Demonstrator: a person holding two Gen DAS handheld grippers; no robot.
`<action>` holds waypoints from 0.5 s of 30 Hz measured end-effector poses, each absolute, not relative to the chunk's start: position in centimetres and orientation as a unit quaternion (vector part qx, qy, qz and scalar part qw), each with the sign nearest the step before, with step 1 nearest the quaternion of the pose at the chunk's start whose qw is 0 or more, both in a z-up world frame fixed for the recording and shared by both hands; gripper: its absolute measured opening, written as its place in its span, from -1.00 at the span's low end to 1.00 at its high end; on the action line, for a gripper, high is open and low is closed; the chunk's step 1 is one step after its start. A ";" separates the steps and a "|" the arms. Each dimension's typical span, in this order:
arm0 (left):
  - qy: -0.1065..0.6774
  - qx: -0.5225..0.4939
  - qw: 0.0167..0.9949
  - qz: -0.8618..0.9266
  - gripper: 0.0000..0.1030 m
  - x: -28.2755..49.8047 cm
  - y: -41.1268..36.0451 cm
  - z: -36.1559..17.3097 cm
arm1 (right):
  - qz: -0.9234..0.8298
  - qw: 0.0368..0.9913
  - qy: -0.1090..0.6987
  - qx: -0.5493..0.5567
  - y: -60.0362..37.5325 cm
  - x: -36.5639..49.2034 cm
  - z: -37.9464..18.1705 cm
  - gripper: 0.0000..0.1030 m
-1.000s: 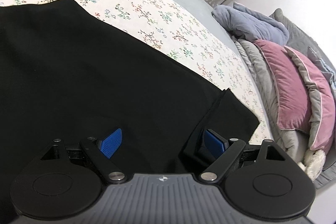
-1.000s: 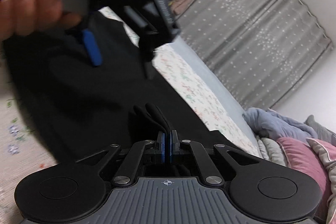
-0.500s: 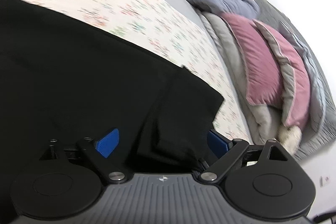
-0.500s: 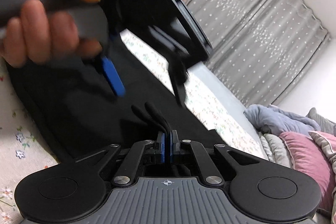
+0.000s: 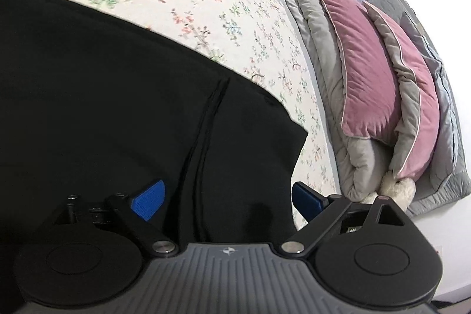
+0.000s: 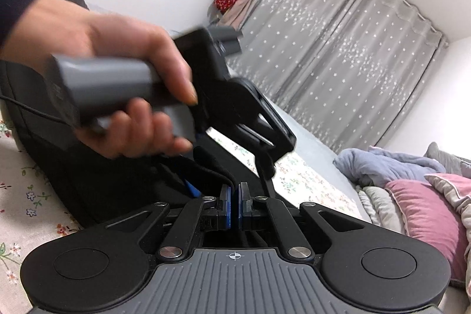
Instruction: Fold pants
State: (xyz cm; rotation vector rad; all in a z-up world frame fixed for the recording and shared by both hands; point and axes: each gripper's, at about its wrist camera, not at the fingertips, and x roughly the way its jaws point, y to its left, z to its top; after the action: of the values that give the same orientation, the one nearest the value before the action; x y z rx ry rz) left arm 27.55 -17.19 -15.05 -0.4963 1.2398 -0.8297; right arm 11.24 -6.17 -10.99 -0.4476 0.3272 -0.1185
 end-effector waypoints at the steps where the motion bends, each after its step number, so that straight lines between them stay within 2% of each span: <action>1: 0.557 -0.223 0.707 -0.374 0.88 27.6 -17.6 -15.0 | -0.060 0.960 0.158 -0.221 -6.3 11.1 -10.9 -0.93; 5: 0.549 -0.221 0.704 -0.393 0.40 27.5 -18.4 -14.6 | -0.069 0.963 0.158 -0.208 -7.0 10.7 -10.7 -0.93; 6: 0.550 -0.220 0.703 -0.393 0.14 27.4 -18.5 -14.7 | -0.072 0.963 0.157 -0.207 -7.2 10.6 -10.6 -0.93; 7: 0.553 -0.218 0.703 -0.390 -0.04 27.4 -18.6 -14.8 | -0.075 0.963 0.157 -0.204 -7.4 10.5 -10.6 -0.93; 9: 0.559 -0.209 0.706 -0.382 -0.88 27.1 -18.6 -15.0 | -0.082 0.964 0.156 -0.199 -7.8 10.3 -10.4 -0.93; 15: 0.525 -0.224 0.730 -0.376 -0.88 25.5 -16.8 -13.2 | -0.092 0.967 0.144 -0.190 -8.0 9.7 -9.9 -0.93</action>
State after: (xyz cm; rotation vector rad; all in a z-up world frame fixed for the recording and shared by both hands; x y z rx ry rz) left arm 25.45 -16.82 -13.18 -0.4936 1.1558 -0.8285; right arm 9.74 -8.03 -9.88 -0.3837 0.2913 -0.1854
